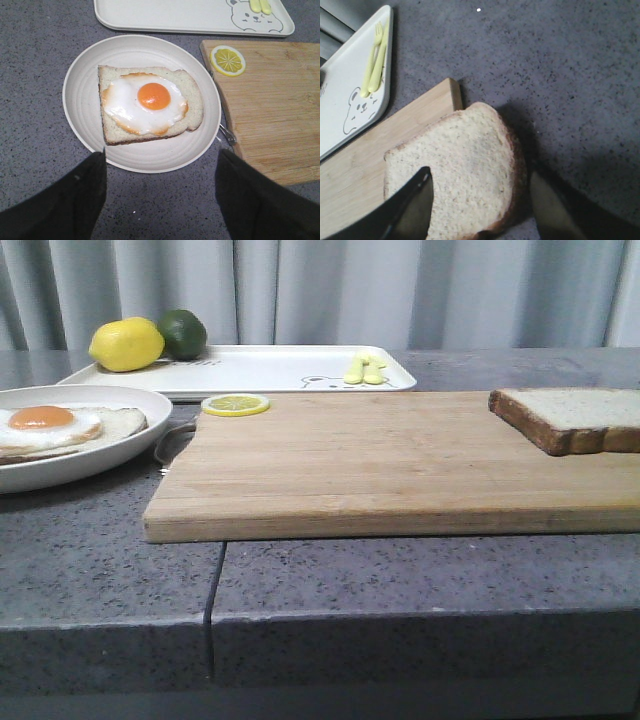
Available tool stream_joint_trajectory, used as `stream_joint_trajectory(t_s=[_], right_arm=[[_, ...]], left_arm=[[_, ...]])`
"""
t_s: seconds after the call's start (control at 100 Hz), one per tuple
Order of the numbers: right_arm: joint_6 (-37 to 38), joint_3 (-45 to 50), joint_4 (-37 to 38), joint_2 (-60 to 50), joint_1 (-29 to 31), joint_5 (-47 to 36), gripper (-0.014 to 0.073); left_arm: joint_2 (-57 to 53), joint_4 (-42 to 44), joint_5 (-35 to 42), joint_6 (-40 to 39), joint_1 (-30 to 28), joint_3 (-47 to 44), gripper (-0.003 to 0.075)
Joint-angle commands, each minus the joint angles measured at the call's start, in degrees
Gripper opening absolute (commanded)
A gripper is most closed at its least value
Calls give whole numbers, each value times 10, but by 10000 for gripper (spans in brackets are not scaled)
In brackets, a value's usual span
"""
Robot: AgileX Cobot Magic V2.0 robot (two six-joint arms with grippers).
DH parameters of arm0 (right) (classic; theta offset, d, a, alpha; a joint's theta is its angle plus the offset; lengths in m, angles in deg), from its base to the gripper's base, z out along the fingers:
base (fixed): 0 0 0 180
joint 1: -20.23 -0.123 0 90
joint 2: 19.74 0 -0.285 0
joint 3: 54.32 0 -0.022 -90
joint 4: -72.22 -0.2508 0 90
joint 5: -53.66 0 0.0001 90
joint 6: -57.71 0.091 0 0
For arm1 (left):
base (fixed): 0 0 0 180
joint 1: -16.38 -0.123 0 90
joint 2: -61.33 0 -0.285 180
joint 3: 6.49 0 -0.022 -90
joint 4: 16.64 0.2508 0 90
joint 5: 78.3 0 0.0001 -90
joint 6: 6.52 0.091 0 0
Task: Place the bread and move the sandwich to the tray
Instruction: 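Grasp the bread slice with the right gripper and lift it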
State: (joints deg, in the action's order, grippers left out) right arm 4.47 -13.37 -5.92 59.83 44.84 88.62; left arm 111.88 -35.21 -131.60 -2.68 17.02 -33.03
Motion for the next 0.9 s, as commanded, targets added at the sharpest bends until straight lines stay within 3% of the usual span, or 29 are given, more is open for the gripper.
stream_joint_trajectory(t_s=[0.0, 0.89], right_arm=[[-16, -17, -30, 9, 4, 15, 437], [-68, -17, -87, 118, 4, 96, 437]], left_arm=[[1, -16, 31, 2, -1, 19, 440], [1, -16, 31, 2, -1, 19, 440]])
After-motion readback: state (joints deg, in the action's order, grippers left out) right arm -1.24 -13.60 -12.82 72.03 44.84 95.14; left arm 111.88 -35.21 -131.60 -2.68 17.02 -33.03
